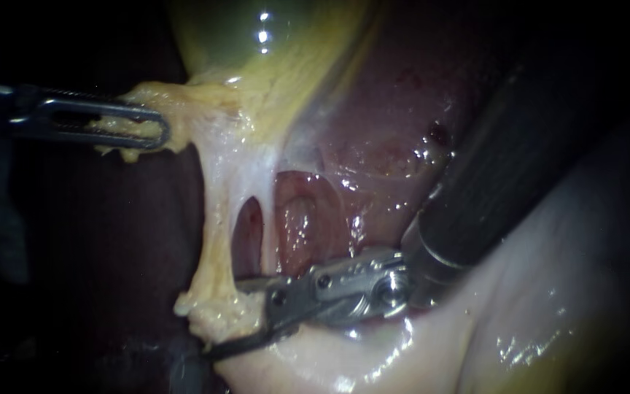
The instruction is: Clipping second clip left tube
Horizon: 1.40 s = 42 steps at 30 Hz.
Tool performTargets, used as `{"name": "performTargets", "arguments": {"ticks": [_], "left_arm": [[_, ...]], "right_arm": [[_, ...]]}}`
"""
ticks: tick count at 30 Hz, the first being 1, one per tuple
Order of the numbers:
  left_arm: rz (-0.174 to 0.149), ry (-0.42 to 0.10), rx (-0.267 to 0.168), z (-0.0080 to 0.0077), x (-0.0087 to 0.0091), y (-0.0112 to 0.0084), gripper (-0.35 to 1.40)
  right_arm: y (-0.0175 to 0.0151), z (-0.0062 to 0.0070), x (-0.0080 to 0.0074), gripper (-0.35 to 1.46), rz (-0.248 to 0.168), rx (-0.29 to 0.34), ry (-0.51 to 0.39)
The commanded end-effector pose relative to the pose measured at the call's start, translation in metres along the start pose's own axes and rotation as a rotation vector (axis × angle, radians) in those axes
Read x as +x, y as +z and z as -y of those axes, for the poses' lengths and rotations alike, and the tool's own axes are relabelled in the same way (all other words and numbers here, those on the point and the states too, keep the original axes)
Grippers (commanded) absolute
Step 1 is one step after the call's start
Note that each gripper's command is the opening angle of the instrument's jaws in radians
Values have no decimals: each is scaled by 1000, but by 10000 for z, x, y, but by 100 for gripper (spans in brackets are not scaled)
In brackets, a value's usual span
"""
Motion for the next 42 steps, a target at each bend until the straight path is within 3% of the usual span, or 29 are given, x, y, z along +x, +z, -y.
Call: {"name": "performTargets", "arguments": {"ticks": [1,11,27,33,42], "left_arm": [[0,0,0,0,0,0,-35],[0,0,0,0,0,0,-35],[0,1,0,0,-1,-1,-35],[0,1,0,0,-1,-1,-35],[0,1,0,0,-1,-1,-35]], "right_arm": [[0,0,0,50,-1,0,0],[-4,0,1,50,-2,2,7],[-48,-14,17,50,-47,-19,47],[-65,-21,21,50,-72,-24,79],[-64,-27,22,50,-133,-2,148]]}}
